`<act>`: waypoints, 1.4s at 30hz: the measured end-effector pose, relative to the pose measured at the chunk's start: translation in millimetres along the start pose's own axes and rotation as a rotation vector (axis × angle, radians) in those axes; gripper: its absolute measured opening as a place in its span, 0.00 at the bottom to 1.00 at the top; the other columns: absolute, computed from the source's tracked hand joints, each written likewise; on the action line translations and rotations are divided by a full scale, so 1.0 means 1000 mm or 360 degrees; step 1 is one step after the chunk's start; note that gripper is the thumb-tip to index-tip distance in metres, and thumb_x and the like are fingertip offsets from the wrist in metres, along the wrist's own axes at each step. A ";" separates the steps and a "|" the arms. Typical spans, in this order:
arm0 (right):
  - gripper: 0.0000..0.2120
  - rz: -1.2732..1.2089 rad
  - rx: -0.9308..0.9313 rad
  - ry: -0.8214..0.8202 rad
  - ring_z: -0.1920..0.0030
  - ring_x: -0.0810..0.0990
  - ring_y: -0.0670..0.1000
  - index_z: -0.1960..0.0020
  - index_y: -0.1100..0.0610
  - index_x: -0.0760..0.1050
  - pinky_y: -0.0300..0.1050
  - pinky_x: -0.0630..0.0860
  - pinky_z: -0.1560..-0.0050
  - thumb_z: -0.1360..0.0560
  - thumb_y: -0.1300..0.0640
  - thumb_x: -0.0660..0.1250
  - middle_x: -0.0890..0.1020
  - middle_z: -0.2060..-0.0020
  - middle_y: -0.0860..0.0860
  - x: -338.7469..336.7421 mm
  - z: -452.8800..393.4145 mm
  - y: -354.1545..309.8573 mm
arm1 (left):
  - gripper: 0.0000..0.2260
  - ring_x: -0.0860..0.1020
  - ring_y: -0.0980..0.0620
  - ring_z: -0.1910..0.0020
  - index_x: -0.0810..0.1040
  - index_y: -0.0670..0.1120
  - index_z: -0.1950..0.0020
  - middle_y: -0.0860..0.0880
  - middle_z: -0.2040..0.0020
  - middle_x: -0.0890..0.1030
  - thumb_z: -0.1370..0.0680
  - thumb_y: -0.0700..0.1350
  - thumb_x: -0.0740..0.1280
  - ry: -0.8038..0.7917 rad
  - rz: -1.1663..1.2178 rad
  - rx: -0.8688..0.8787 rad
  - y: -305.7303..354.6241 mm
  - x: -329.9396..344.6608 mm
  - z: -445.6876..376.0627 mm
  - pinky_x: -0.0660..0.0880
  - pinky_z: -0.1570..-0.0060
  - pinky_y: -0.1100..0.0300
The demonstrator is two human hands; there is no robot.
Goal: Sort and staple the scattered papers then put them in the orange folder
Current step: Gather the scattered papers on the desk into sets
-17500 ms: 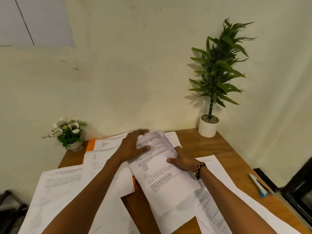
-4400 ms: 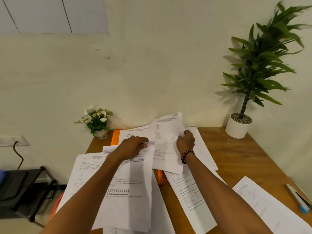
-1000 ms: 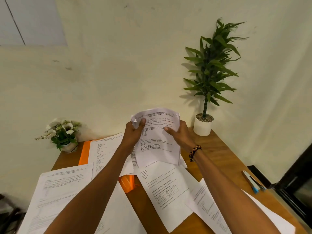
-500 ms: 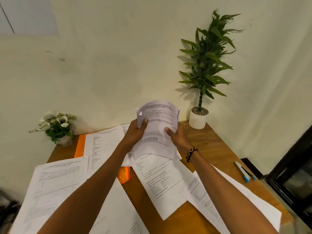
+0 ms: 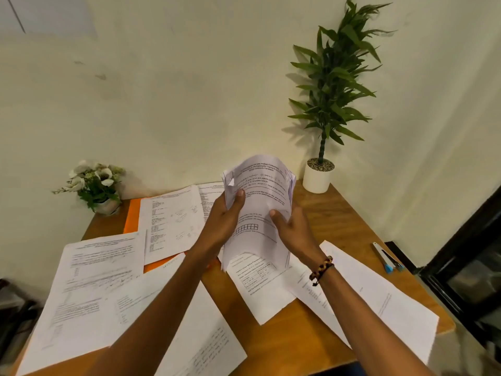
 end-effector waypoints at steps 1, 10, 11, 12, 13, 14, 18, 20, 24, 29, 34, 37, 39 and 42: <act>0.19 -0.0032 -0.0010 0.0002 0.41 0.83 0.47 0.30 0.58 0.72 0.41 0.83 0.50 0.19 0.56 0.67 0.82 0.41 0.50 0.000 0.005 0.000 | 0.16 0.86 0.51 0.51 0.75 0.59 0.38 0.52 0.47 0.85 0.21 0.63 0.60 0.0013 0.0041 -0.0013 -0.001 0.003 0.005 0.84 0.52 0.52; 0.16 -0.0058 0.0178 0.0027 0.40 0.81 0.49 0.32 0.50 0.70 0.46 0.84 0.47 0.19 0.56 0.67 0.81 0.40 0.50 0.015 0.022 0.022 | 0.19 0.83 0.49 0.46 0.69 0.60 0.35 0.49 0.39 0.81 0.23 0.63 0.66 -0.0065 0.0107 -0.0231 -0.035 0.012 0.013 0.84 0.51 0.52; 0.15 -0.0058 0.0196 0.0049 0.40 0.81 0.49 0.33 0.49 0.70 0.48 0.84 0.46 0.19 0.56 0.66 0.81 0.40 0.49 0.014 0.022 0.023 | 0.20 0.84 0.47 0.46 0.71 0.60 0.36 0.49 0.40 0.82 0.25 0.64 0.66 -0.0071 0.0139 -0.0235 -0.037 0.011 0.012 0.83 0.48 0.48; 0.15 -0.0056 0.0200 0.0044 0.40 0.81 0.50 0.33 0.49 0.70 0.50 0.84 0.45 0.18 0.56 0.66 0.81 0.40 0.50 0.014 0.022 0.023 | 0.19 0.84 0.47 0.47 0.72 0.60 0.37 0.49 0.42 0.83 0.25 0.65 0.67 -0.0077 0.0161 -0.0240 -0.037 0.010 0.013 0.83 0.48 0.46; 0.15 -0.0012 0.0202 0.0006 0.39 0.81 0.51 0.32 0.50 0.71 0.51 0.84 0.45 0.18 0.55 0.66 0.81 0.39 0.51 0.014 0.022 0.024 | 0.19 0.85 0.47 0.48 0.72 0.59 0.38 0.48 0.42 0.84 0.25 0.64 0.67 -0.0084 0.0164 -0.0259 -0.039 0.008 0.013 0.83 0.48 0.46; 0.16 0.0042 0.0199 -0.0023 0.39 0.81 0.52 0.31 0.51 0.71 0.53 0.84 0.45 0.18 0.54 0.65 0.81 0.39 0.52 0.016 0.022 0.026 | 0.18 0.85 0.48 0.50 0.73 0.59 0.39 0.47 0.43 0.84 0.25 0.64 0.67 -0.0093 0.0161 -0.0287 -0.041 0.007 0.015 0.84 0.49 0.47; 0.13 0.0319 0.0077 0.0007 0.42 0.80 0.50 0.32 0.56 0.74 0.33 0.80 0.50 0.17 0.59 0.62 0.81 0.40 0.50 0.005 0.016 0.013 | 0.19 0.86 0.46 0.51 0.75 0.54 0.37 0.46 0.46 0.86 0.23 0.62 0.67 -0.0103 0.0143 -0.0340 -0.039 -0.001 0.017 0.83 0.48 0.42; 0.14 0.0576 -0.0085 0.0030 0.47 0.79 0.49 0.33 0.60 0.76 0.25 0.73 0.58 0.18 0.66 0.63 0.81 0.46 0.49 -0.009 0.006 0.001 | 0.17 0.86 0.46 0.47 0.77 0.52 0.37 0.50 0.47 0.87 0.22 0.56 0.69 0.0020 0.0114 -0.0149 -0.026 -0.017 0.012 0.83 0.47 0.43; 0.23 0.1169 -0.0390 -0.0342 0.47 0.82 0.52 0.34 0.50 0.77 0.47 0.80 0.54 0.24 0.70 0.64 0.84 0.44 0.48 -0.023 -0.017 -0.022 | 0.36 0.78 0.56 0.35 0.69 0.57 0.26 0.53 0.31 0.77 0.31 0.52 0.81 0.0359 -0.0335 0.0452 0.012 -0.070 -0.001 0.78 0.42 0.58; 0.24 0.1736 -0.0600 -0.0609 0.50 0.81 0.54 0.39 0.46 0.78 0.53 0.80 0.58 0.25 0.70 0.62 0.84 0.47 0.49 -0.015 -0.030 -0.046 | 0.31 0.74 0.57 0.30 0.72 0.54 0.26 0.56 0.28 0.75 0.27 0.47 0.78 -0.0163 -0.0984 0.0820 0.033 -0.065 -0.010 0.74 0.32 0.50; 0.12 0.1939 -0.0605 -0.0682 0.52 0.80 0.56 0.44 0.51 0.78 0.53 0.78 0.58 0.23 0.64 0.64 0.82 0.51 0.52 0.003 -0.027 -0.055 | 0.13 0.82 0.57 0.43 0.83 0.46 0.37 0.53 0.43 0.85 0.20 0.41 0.69 -0.0367 -0.0923 0.0628 0.005 -0.049 -0.008 0.80 0.41 0.56; 0.08 0.1921 -0.0281 -0.0610 0.50 0.80 0.54 0.44 0.52 0.78 0.49 0.77 0.56 0.21 0.51 0.69 0.81 0.49 0.51 -0.020 -0.028 -0.056 | 0.15 0.81 0.54 0.49 0.78 0.38 0.40 0.49 0.48 0.82 0.19 0.49 0.68 0.0051 -0.0535 0.0113 -0.023 -0.064 -0.004 0.78 0.41 0.53; 0.13 0.1683 -0.0044 -0.0631 0.50 0.81 0.51 0.41 0.51 0.79 0.46 0.80 0.55 0.23 0.48 0.72 0.82 0.48 0.49 -0.044 -0.024 -0.052 | 0.18 0.82 0.47 0.44 0.77 0.41 0.38 0.46 0.45 0.82 0.20 0.53 0.69 0.0294 -0.0281 -0.0038 -0.043 -0.081 -0.003 0.79 0.42 0.49; 0.13 0.0689 0.0163 -0.0560 0.50 0.85 0.44 0.40 0.56 0.81 0.38 0.82 0.56 0.24 0.57 0.74 0.85 0.47 0.47 -0.068 -0.007 -0.042 | 0.08 0.83 0.49 0.50 0.77 0.52 0.45 0.51 0.50 0.83 0.20 0.54 0.67 0.0481 -0.0084 -0.0108 -0.058 -0.094 0.003 0.81 0.52 0.53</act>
Point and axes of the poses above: each hand's wrist, its own z-axis away from the middle knuckle, its own x-axis out of the palm, y = z × x, the point moved 4 cm from there along -z, towards the middle knuckle
